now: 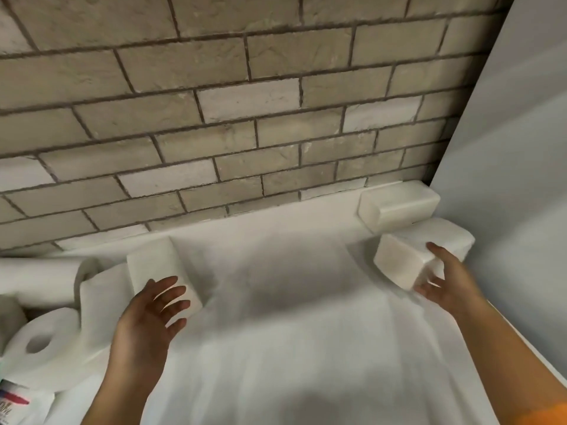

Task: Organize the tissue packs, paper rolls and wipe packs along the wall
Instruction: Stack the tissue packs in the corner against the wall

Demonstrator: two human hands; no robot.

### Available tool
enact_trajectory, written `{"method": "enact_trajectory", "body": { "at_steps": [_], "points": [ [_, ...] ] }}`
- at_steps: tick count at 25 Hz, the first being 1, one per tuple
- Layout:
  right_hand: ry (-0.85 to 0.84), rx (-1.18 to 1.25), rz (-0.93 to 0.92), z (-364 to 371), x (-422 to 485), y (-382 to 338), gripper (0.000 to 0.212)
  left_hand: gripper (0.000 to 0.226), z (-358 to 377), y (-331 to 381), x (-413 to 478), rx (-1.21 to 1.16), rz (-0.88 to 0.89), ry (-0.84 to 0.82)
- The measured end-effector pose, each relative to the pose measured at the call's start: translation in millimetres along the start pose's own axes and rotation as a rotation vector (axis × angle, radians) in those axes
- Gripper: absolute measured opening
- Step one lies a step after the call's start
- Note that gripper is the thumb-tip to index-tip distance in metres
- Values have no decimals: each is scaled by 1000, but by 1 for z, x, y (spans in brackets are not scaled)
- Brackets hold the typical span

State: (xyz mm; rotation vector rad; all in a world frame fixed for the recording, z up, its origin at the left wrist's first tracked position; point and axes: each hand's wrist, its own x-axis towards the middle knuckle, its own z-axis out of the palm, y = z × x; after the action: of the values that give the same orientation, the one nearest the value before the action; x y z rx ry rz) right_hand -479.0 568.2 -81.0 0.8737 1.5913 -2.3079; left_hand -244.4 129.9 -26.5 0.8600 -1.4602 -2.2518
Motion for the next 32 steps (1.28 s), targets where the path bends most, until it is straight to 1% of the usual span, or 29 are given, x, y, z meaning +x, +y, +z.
{"method": "enact_trajectory", "body": {
  "at_steps": [3,5,6,7,9,10,12,13,15,17,19,21,23,25,28,31,32],
  "points": [
    [135,88,-54,11,45,0,90,34,-14,2,7,-42,4,3],
    [192,67,-96,20,71,-1,94,56,-20,6,8,-28,24,-4],
    [196,54,-101,25,79,-4,90,62,-24,7,9,-15,28,5],
    [191,25,-113,30,88,-7,84,58,-25,7,10,-18,26,8],
    [182,-60,-139,35,107,-13,78,39,-28,5,9,-43,9,0],
    [182,-87,-142,36,113,-16,80,36,-28,4,8,-49,-4,1],
    [191,-92,-133,34,125,-19,83,44,-29,1,8,-43,-37,27],
    [183,-104,-130,32,124,-19,77,46,-28,0,8,-36,-51,40],
    [147,-145,-145,29,111,-15,50,43,-25,-2,7,-16,-72,55],
    [83,-150,-176,27,81,3,25,40,-22,-10,8,28,-81,84],
    [9,-167,-226,24,42,43,11,39,-19,-24,8,99,-91,112],
    [-45,-292,-306,20,-1,101,20,35,-17,-42,1,191,-105,123],
    [-187,-487,-378,21,-44,156,23,29,-20,-66,-13,291,-107,120],
    [-343,-564,-370,34,-80,190,24,23,-22,-84,-31,385,-110,88],
    [-537,-673,-365,63,-123,201,26,11,-21,-96,-50,474,-101,47],
    [-635,-706,-339,96,-156,201,25,15,-32,-89,-59,532,-70,65],
    [-662,-720,-343,108,-166,202,25,11,-39,-84,-61,540,-53,75]
  ]
}}
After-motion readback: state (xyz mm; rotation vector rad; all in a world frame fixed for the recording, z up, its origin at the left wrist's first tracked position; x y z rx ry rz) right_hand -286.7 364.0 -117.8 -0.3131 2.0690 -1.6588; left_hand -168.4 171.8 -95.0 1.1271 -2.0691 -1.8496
